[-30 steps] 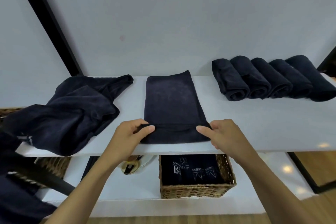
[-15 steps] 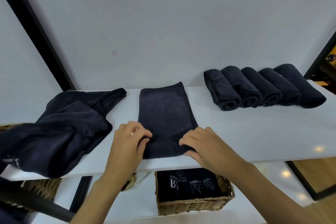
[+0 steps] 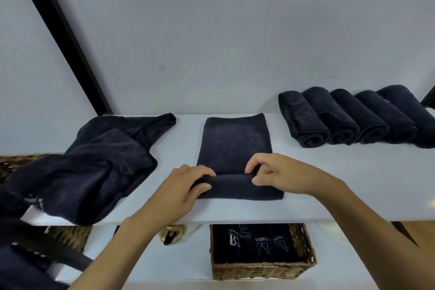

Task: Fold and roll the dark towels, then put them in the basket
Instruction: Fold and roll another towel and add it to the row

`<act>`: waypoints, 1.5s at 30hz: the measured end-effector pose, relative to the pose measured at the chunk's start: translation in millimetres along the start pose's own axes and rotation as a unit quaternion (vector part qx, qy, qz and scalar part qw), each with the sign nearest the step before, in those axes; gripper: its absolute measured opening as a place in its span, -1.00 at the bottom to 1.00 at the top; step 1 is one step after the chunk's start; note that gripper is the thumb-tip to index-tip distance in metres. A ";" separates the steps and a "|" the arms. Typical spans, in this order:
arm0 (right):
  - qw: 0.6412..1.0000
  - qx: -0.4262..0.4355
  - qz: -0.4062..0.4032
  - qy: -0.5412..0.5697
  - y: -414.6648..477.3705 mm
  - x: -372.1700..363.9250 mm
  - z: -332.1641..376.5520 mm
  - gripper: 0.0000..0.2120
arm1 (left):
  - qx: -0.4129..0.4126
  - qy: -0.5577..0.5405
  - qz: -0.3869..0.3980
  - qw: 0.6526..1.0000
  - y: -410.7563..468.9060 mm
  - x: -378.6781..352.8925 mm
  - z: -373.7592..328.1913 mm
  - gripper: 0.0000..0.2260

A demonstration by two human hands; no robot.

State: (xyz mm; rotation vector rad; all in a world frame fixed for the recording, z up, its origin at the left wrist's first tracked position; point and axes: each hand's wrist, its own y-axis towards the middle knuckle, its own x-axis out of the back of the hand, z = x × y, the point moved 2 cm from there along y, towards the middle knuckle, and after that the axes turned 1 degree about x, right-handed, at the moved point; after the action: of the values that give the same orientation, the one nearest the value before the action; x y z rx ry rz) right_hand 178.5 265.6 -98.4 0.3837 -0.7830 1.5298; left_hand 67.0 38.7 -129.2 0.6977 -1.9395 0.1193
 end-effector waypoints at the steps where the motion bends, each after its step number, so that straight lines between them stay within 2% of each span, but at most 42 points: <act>1: 0.997 0.033 -0.058 -0.031 -0.4 -2.8 -1.9 -0.85 | 0.012 -0.023 0.024 0.999 6.9 1.0 2.2 -0.84; 3: 0.961 0.133 -0.179 -0.161 -5.2 -12.0 -3.9 -0.86 | 0.035 -0.069 0.074 0.994 20.6 1.8 6.6 -0.85; 4: 0.937 0.169 -0.209 -0.224 -9.3 -19.7 -4.9 -0.86 | 0.048 -0.088 0.095 0.990 27.0 2.6 8.2 -0.84; 6: 0.914 0.185 -0.212 -0.292 -14.7 -33.0 -10.5 -0.68 | 0.074 -0.109 0.128 0.983 38.5 5.7 10.2 -0.85; 8: 0.916 0.170 -0.193 -0.309 -12.0 -39.8 -19.0 -0.59 | 0.100 -0.108 0.143 0.979 47.8 8.1 12.0 -0.88; 10: 0.931 0.148 -0.194 -0.272 -6.5 -34.6 -19.9 -0.63 | 0.118 -0.089 0.102 0.984 50.8 8.7 11.9 -0.95; 11: 0.942 0.134 -0.194 -0.239 -3.0 -29.6 -19.2 -0.67 | 0.107 -0.059 0.050 0.991 49.0 9.1 10.2 -0.95; 13: 0.956 0.115 -0.181 -0.202 3.3 -20.7 -13.6 -0.71 | 0.005 0.033 -0.074 0.997 40.4 8.9 4.2 -0.85; 15: 0.973 0.084 -0.144 -0.158 9.6 -16.5 -13.9 -0.77 | -0.096 0.123 -0.098 0.983 29.3 -0.3 2.3 -0.67; 16: 0.983 0.067 -0.124 -0.117 11.3 -14.9 -14.6 -0.83 | -0.123 0.155 -0.084 0.977 25.4 -6.6 4.3 -0.62; 18: 0.991 0.036 -0.117 -0.055 15.0 -12.0 -18.3 -0.93 | -0.134 0.173 -0.065 0.974 24.2 -13.9 11.1 -0.64; 21: 0.984 0.047 -0.147 -0.090 13.9 -12.6 -14.6 -0.88 | -0.095 0.126 -0.037 0.987 34.8 -9.0 11.4 -0.76; 22: 0.967 0.076 -0.190 -0.154 11.3 -14.3 -10.9 -0.84 | -0.069 0.094 -0.012 0.993 42.1 -5.1 11.1 -0.79; 24: 0.905 0.147 -0.280 -0.286 4.4 -21.7 -6.0 -0.75 | -0.013 0.022 0.056 0.998 58.2 1.7 13.9 -0.82; 27: 0.879 0.172 -0.280 -0.346 4.4 -32.2 -10.4 -0.60 | 0.046 -0.061 0.145 0.986 80.7 10.2 21.1 -0.89; 29: 0.892 0.157 -0.264 -0.332 13.1 -25.1 -9.9 -0.68 | 0.065 -0.061 0.160 0.983 90.7 9.3 22.7 -0.90; 30: 0.905 0.139 -0.260 -0.306 18.0 -18.0 -9.1 -0.71 | 0.068 -0.050 0.143 0.986 92.9 8.0 21.3 -0.89; 33: 0.953 0.099 -0.210 -0.197 35.2 -0.3 -11.8 -0.73 | 0.009 0.028 0.002 1.000 86.8 4.3 13.4 -0.72; 34: 0.964 0.091 -0.199 -0.154 39.4 3.5 -12.0 -0.75 | -0.014 0.060 -0.020 0.998 81.8 1.3 11.3 -0.63; 36: 0.977 0.077 -0.186 -0.075 45.0 11.6 -10.9 -0.80 | -0.035 0.109 -0.016 0.993 75.0 -8.4 10.8 -0.54; 39: 0.981 0.028 -0.187 -0.039 53.8 17.8 -8.4 -0.87 | -0.002 0.090 0.003 0.996 85.9 -10.0 14.1 -0.62; 41: 0.964 0.025 -0.231 -0.126 55.4 12.6 -5.2 -0.88 | 0.027 0.063 0.049 0.996 99.3 -6.0 16.2 -0.68; 43: 0.909 0.078 -0.311 -0.266 51.2 -0.8 -4.2 -0.85 | 0.048 0.039 0.084 0.994 111.4 -2.9 18.9 -0.73; 45: 0.873 0.116 -0.334 -0.337 45.5 -16.8 -7.2 -0.73 | 0.079 0.040 0.087 0.992 121.6 -3.2 20.2 -0.73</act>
State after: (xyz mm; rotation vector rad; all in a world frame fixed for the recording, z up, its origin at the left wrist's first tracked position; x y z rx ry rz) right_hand 138.2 260.2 -125.8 1.2769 -0.8647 0.8090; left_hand -11.2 133.0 -115.0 0.6151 -1.9266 0.4056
